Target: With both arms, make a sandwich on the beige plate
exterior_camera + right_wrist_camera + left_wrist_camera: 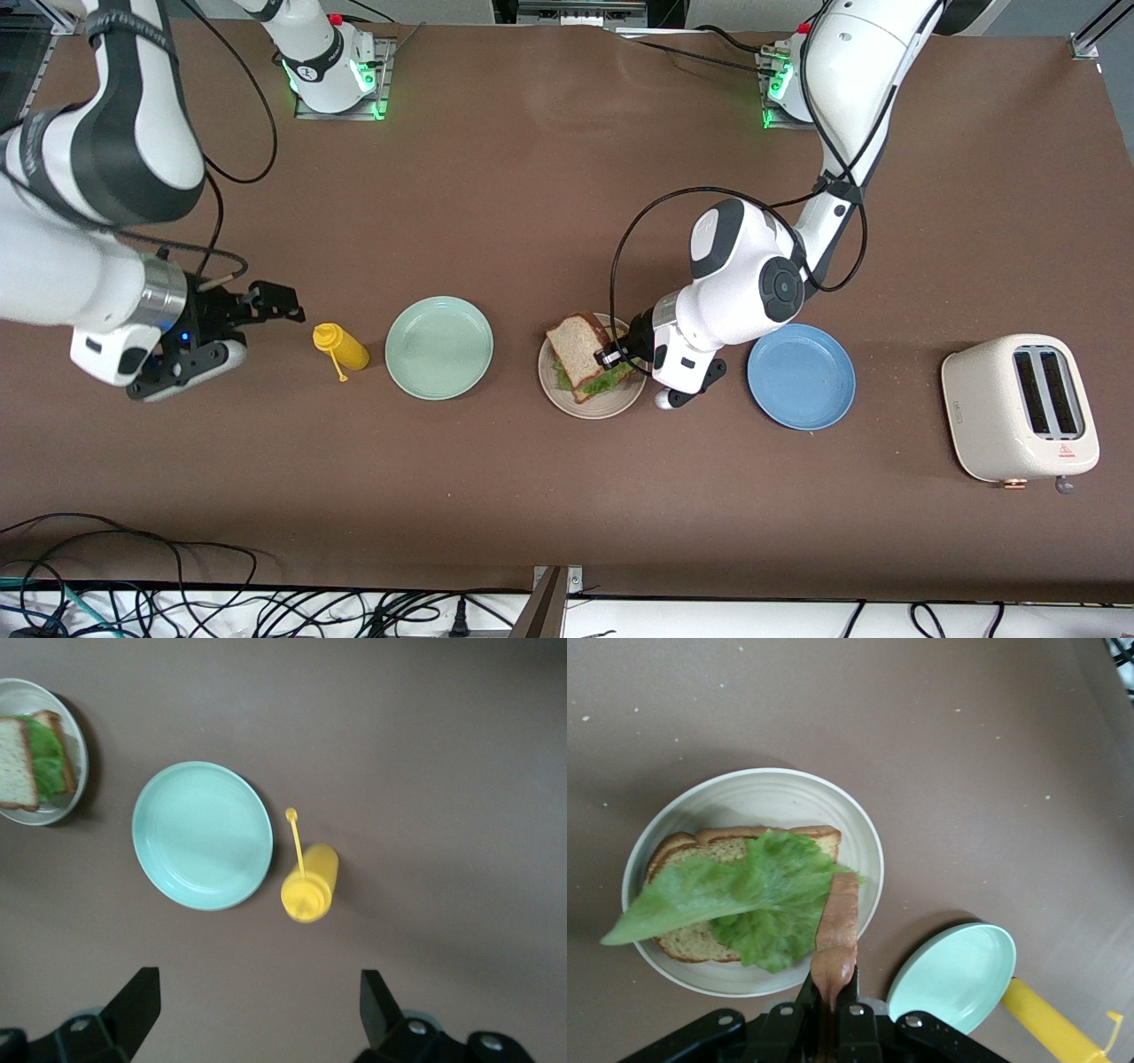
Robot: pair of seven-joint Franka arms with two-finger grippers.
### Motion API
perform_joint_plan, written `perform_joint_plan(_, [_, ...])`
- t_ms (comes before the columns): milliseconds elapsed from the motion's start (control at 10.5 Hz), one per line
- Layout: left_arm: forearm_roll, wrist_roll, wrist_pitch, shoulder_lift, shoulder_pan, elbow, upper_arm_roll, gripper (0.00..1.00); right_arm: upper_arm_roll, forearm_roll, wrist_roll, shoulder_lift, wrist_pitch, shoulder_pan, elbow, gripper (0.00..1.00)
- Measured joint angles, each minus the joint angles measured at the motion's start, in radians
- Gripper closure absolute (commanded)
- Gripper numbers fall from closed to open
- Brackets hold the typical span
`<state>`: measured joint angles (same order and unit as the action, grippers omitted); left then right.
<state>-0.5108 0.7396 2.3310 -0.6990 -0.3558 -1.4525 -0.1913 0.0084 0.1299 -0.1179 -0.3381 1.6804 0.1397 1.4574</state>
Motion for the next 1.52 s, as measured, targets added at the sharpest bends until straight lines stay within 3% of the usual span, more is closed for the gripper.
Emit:
perform_joint_plan(190, [0.0, -0.016, 0.002, -0.002, 0.0, -0.006, 0.001, 1.0, 0.119, -0.11, 0.257, 0.158, 0.02, -0.076, 0.207, 0.0])
perform_joint_plan(286, [0.0, -0.018, 0.003, -0.003, 0.0, -0.007, 0.002, 0.78, 0.159, -0.138, 0.334, 0.231, 0.025, -0.107, 0.28, 0.0])
perform_joint_plan(381, [0.0, -0.019, 0.005, -0.003, 0.0, -0.007, 0.003, 0.5, 0.174, -0.145, 0.362, 0.291, 0.026, -0.137, 0.318, 0.0])
perform_joint_plan(476, [0.0, -0.019, 0.005, -0.003, 0.0, -0.007, 0.006, 0.4, 0.169, -0.145, 0.367, 0.335, 0.03, -0.17, 0.326, 0.0])
perform_joint_plan(667, [0.0, -0.019, 0.006, -0.003, 0.0, -0.007, 0.007, 0.12, 0.09, -0.144, 0.34, 0.363, 0.052, -0.185, 0.3, 0.0])
perform_joint_plan(857, [0.0, -0.019, 0.006, -0.003, 0.0, -0.007, 0.008, 0.06, 0.04, -0.144, 0.265, 0.356, 0.051, -0.173, 0.263, 0.0])
perform_joint_plan(1048, [0.0, -0.019, 0.006, -0.003, 0.001, -0.007, 0.01, 0.01, 0.04, -0.144, 0.262, 0.351, 0.045, -0.157, 0.255, 0.0])
perform_joint_plan(1524, [0.0, -0.019, 0.004, -0.002, 0.003, -0.007, 0.013, 0.0, 0.04, -0.144, 0.262, 0.343, -0.029, -0.146, 0.219, 0.0])
